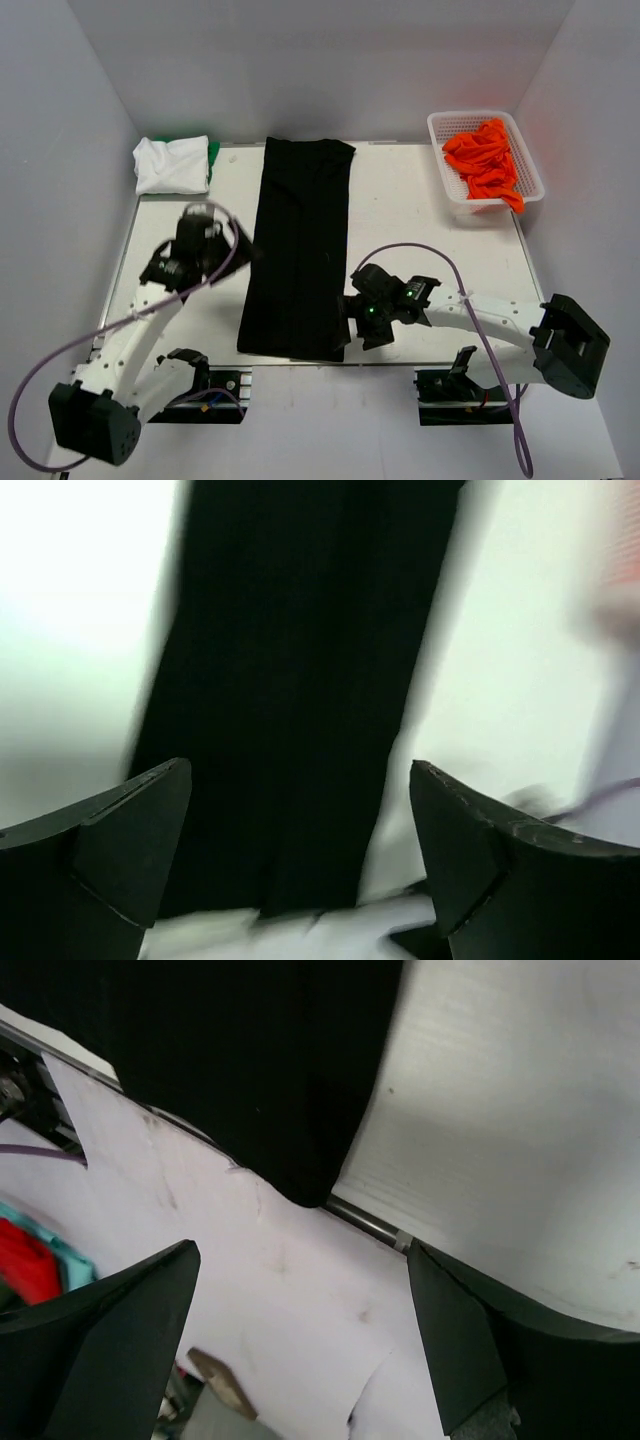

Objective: Fold and stack the t-shirts
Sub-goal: Rotate the tshirt 90 degrees, then grab the bottom of the folded rectangular tshirt with both arms

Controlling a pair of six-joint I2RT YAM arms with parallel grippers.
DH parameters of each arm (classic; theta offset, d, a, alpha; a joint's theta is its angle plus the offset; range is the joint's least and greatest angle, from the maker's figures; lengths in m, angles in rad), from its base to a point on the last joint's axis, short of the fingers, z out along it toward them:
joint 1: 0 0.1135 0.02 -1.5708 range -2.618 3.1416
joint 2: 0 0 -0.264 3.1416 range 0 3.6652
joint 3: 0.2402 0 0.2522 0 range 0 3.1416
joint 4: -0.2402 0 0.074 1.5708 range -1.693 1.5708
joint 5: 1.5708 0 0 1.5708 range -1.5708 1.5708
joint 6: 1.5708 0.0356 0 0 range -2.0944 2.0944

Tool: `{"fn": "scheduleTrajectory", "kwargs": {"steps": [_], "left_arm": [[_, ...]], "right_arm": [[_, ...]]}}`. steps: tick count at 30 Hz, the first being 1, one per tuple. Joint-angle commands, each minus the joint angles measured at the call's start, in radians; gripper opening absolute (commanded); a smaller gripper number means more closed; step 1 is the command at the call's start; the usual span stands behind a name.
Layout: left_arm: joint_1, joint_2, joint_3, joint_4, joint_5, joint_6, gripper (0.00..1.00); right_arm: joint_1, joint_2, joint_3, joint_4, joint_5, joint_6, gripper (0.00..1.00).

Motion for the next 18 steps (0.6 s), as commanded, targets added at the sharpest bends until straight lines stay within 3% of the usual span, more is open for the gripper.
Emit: {"fn": "scheduleTrajectory", "kwargs": {"steps": [1, 5, 11, 15, 16, 18], "left_arm": [[0.007, -0.141, -0.216, -0.264, 0.029, -0.077, 1.0], [0.007, -0.354, -0.323, -0.363, 0.058, -0.137, 1.0], [0.016, -0.376, -0.427, -0.354, 0.084, -0.21, 0.95], [0.016, -0.322, -0.531, -0.222, 0.17, -0.232, 0.77], [0.016, -0.322, -0.557, -0.211, 0.17, -0.232, 0.66], [0.007, -0.313, -0.584, -0.197, 0.179, -0.232, 0.6]], "right_arm": [[0.014, 0.01, -0.036, 0.096, -0.091, 0.092, 0.9], [0.033, 0.076, -0.034, 0.175, -0.124, 0.115, 0.9], [0.048, 0.188, 0.003, 0.186, -0.152, 0.129, 0.9], [0.045, 0.197, -0.009, 0.178, -0.144, 0.154, 0.89], [0.045, 0.197, -0.014, 0.182, -0.146, 0.161, 0.89], [0.045, 0.2, -0.019, 0.187, -0.146, 0.166, 0.89]]}}
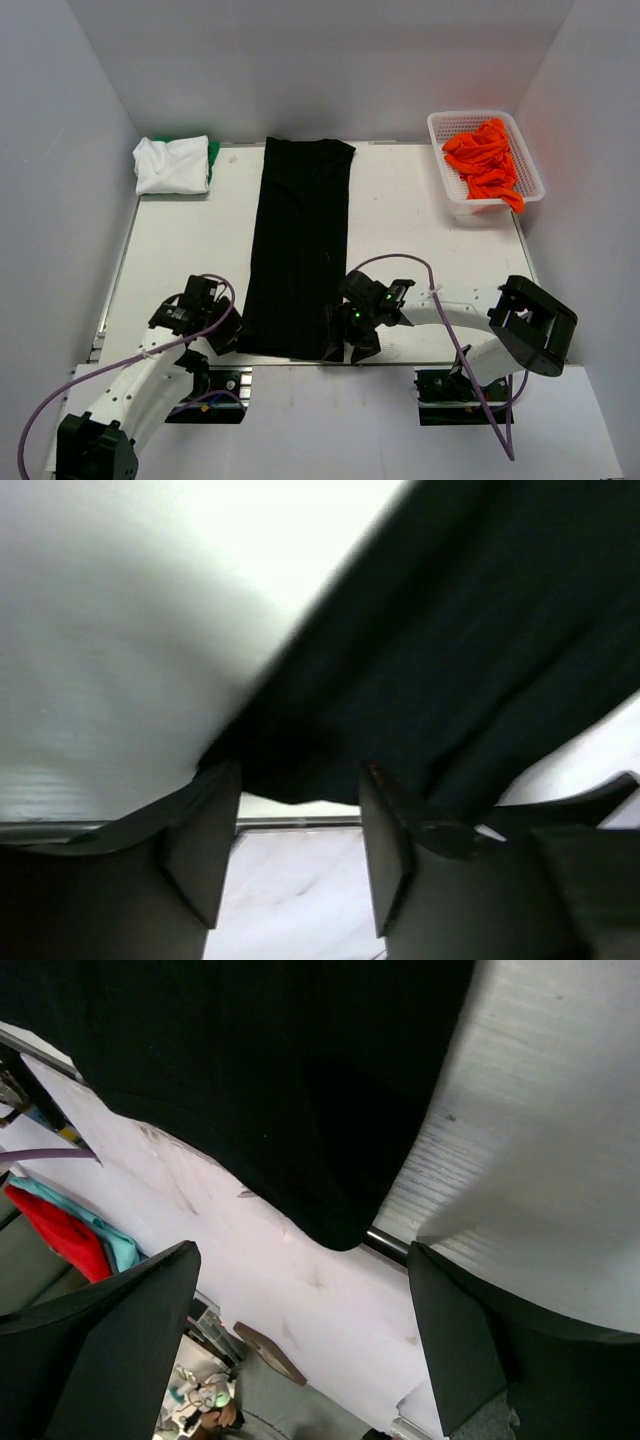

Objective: Fold and stack the t-shirts
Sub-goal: Grab the bottom of the folded rectangular tshirt with both arms

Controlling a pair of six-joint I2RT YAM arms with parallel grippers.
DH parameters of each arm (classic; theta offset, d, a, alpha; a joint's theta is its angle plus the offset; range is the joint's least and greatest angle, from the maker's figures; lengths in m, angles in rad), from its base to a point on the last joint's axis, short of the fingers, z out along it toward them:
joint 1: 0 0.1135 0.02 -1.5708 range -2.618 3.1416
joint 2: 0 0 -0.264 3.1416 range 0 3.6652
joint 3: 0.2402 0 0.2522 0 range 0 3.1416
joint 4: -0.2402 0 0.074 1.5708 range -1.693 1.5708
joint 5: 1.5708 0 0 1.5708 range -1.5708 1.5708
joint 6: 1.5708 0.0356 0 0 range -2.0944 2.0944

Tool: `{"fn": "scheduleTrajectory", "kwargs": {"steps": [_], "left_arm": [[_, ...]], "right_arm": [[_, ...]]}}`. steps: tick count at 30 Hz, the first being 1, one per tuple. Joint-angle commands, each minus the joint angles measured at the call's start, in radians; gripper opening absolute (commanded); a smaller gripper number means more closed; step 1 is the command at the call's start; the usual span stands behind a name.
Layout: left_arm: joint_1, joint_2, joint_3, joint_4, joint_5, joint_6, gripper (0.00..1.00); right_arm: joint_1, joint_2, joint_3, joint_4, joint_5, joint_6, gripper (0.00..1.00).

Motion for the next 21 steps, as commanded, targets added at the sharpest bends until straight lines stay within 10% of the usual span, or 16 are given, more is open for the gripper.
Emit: {"fn": "scheduleTrajectory", "kwargs": {"steps": [1, 10, 15, 21], "left_arm": [[-0.004, -0.005, -0.048, 0.081, 0.052, -0.027, 0.56], [-0.004, 0.027, -0.079, 0.061, 0.054, -0.027, 0.48], [-0.004, 0.026, 0.02, -0.029, 0.029, -0.036, 0.62], [-0.004, -0.006, 0.065, -0.095, -0.008, -0.045, 0.87]], "right_arm": [[-0.001, 0.01, 0.013, 0.025, -0.01, 0.031, 0.89], [-0.001, 0.087, 0.065, 0.017, -0.03, -0.009, 0.79], [-0.002, 0.086, 0.072, 0.008, -0.029, -0.018, 0.71], [-0.008, 0.104, 0.095, -0.006, -0.021, -0.052, 0.36]]}}
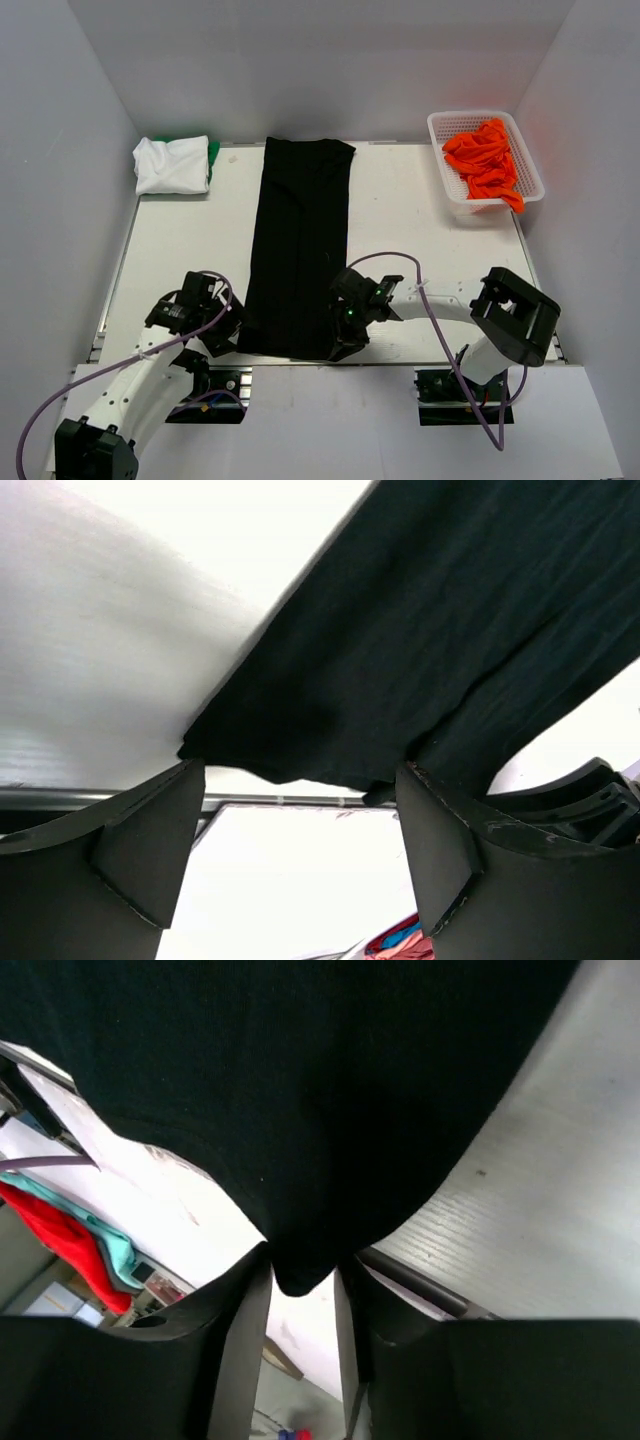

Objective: Fold and stack the t-shirts
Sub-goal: Grab the bottom of the folded rectangular tshirt with both arms

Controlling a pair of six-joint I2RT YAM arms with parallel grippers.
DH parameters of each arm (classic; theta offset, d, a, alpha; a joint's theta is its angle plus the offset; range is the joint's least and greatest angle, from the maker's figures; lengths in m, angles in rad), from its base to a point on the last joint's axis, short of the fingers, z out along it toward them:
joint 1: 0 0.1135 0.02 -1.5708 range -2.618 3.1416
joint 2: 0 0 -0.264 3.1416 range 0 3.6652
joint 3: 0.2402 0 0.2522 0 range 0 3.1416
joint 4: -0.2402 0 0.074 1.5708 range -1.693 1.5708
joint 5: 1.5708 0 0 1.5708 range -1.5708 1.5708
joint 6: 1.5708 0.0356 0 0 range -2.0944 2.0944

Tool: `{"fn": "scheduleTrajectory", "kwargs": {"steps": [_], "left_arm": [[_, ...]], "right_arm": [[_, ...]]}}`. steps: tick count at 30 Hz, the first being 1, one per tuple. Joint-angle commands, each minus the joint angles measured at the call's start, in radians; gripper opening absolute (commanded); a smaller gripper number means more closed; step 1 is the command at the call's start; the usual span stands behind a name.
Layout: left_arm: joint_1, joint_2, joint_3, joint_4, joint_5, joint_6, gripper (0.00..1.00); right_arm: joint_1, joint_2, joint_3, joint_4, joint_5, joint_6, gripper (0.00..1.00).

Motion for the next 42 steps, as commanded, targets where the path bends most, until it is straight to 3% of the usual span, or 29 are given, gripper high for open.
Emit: {"fn": "scheduleTrajectory", "kwargs": {"steps": [1, 2, 3, 13, 15, 19, 24, 35, 37, 42], "left_arm": [[-0.002, -0.014, 0.03, -0.054, -0.03, -0.005, 0.87], [-0.002, -0.014, 0.039, -0.054, -0.03, -0.005, 0.88], [-0.002, -0.014, 0.039, -0.054, -0.03, -0.005, 0.89], [-0.002, -0.002, 0.009, -0.043, -0.021, -0.003, 0.91], [-0.002, 0.031, -0.002, -0.029, -0.01, 0.009, 0.84], [-0.002, 0.04, -0.036, 0.009, 0.013, 0.018, 0.56], [-0.002, 0.049, -0.071, 0.0, -0.006, -0.002, 0.39], [-0.002, 0.092, -0.103, 0.032, -0.033, -0.032, 0.35], [-0.002, 0.069, -0.103, 0.032, -0.053, -0.063, 0.46], [-0.002, 0.051, -0.103, 0.023, -0.072, -0.086, 0.54]], "right_arm": [[-0.009, 0.019, 0.042, 0.0, 0.001, -0.029, 0.24], [-0.01, 0.019, 0.044, 0.002, 0.004, -0.034, 0.24], [-0.008, 0.011, 0.045, -0.007, 0.017, -0.032, 0.0], [-0.031, -0.169, -0.019, -0.078, 0.13, 0.015, 0.0], [-0.039, -0.18, -0.025, -0.075, 0.132, 0.017, 0.0], [-0.039, -0.17, -0.018, -0.075, 0.124, 0.015, 0.0], [-0.045, -0.157, -0.016, -0.075, 0.118, 0.012, 0.0], [-0.048, -0.147, -0.013, -0.073, 0.104, -0.012, 0.0], [-0.049, -0.144, -0.012, -0.07, 0.1, -0.023, 0.0], [-0.049, -0.125, 0.008, -0.081, 0.093, -0.038, 0.0]]}}
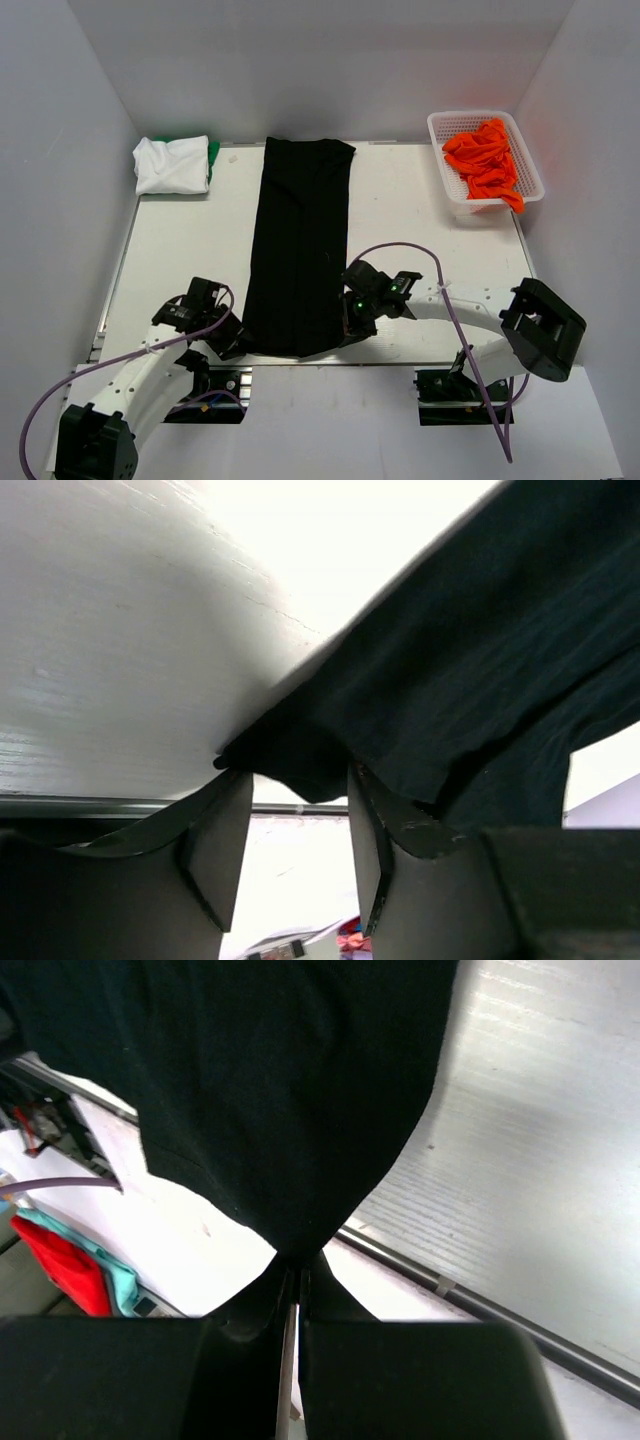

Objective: Fold and stack the t-shirts
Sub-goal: Grab the bottom of the folded rectangular tshirt with both arms

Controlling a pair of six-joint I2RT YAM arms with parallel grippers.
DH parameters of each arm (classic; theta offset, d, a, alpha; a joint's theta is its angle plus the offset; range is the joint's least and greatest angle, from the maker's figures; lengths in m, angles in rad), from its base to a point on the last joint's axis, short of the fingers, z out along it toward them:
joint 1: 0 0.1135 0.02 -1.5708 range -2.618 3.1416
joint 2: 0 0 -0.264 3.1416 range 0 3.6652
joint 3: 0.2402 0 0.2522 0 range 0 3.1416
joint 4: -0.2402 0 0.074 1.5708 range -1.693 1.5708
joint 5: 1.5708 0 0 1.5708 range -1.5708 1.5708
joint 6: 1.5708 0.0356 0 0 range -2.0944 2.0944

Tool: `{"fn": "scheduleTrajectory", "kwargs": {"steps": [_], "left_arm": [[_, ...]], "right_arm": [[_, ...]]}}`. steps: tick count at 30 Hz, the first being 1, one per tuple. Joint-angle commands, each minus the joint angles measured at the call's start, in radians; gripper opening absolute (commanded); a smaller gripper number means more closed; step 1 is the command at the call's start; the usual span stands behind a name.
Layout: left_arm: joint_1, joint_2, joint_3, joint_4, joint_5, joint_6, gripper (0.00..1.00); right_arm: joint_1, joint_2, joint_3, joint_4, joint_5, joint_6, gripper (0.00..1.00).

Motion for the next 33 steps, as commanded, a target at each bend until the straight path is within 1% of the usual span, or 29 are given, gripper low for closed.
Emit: {"fn": "scheduleTrajectory", "kwargs": {"steps": [1, 3, 4, 7, 11, 12, 14, 15, 16, 17, 18, 19, 24, 27, 30, 31, 33], "left_arm": [[-0.002, 0.016, -0.017, -0.005, -0.095, -0.028, 0.54], [-0.002, 0.037, -0.017, -0.005, -0.104, -0.028, 0.54], [-0.002, 0.046, -0.007, -0.005, -0.104, -0.028, 0.5], [-0.002, 0.056, -0.007, -0.005, -0.104, -0.039, 0.44], [-0.002, 0.079, 0.002, -0.005, -0.113, -0.048, 0.42], [-0.002, 0.092, 0.002, -0.005, -0.113, -0.048, 0.44], [-0.002, 0.105, 0.002, 0.016, -0.113, -0.048, 0.44], [-0.002, 0.117, 0.002, 0.016, -0.113, -0.048, 0.37], [-0.002, 0.129, 0.012, 0.016, -0.124, -0.048, 0.25], [-0.002, 0.129, 0.013, 0.028, -0.124, -0.048, 0.1], [-0.002, 0.138, 0.013, 0.028, -0.124, -0.048, 0.04], [-0.002, 0.138, 0.013, 0.028, -0.124, -0.048, 0.0], [-0.002, 0.115, 0.013, 0.062, -0.112, -0.048, 0.0], [-0.002, 0.079, 0.066, 0.062, -0.121, -0.027, 0.0], [-0.002, 0.065, 0.169, -0.01, -0.199, 0.008, 0.0], [-0.002, 0.065, 0.227, -0.024, -0.214, 0.021, 0.0], [-0.002, 0.08, 0.273, -0.024, -0.236, 0.048, 0.0]], "right_arm": [[-0.006, 0.024, 0.022, -0.022, -0.01, -0.029, 0.0], [-0.004, 0.026, 0.025, -0.024, -0.016, -0.032, 0.0], [-0.004, 0.026, 0.026, -0.024, -0.016, -0.035, 0.0], [-0.006, 0.024, 0.023, -0.025, -0.014, -0.038, 0.0], [-0.007, 0.01, 0.023, -0.014, -0.019, -0.046, 0.0], [-0.004, 0.007, 0.02, -0.014, -0.017, -0.049, 0.0], [-0.007, 0.001, 0.025, -0.007, -0.014, -0.069, 0.0], [-0.007, -0.002, 0.028, -0.005, -0.017, -0.076, 0.0], [-0.007, 0.0, 0.035, -0.007, -0.017, -0.075, 0.0], [-0.007, 0.004, 0.043, -0.013, -0.016, -0.093, 0.0], [-0.007, 0.009, 0.055, -0.013, -0.016, -0.102, 0.0], [-0.009, 0.01, 0.058, -0.014, -0.02, -0.109, 0.0], [-0.01, 0.032, 0.074, -0.008, -0.043, -0.145, 0.0], [-0.007, 0.03, 0.089, -0.01, -0.034, -0.162, 0.0], [-0.018, 0.018, 0.123, -0.057, 0.022, -0.17, 0.0], [-0.022, 0.015, 0.134, -0.08, 0.033, -0.17, 0.0], [-0.042, 0.01, 0.138, -0.097, 0.076, -0.142, 0.0]]}}
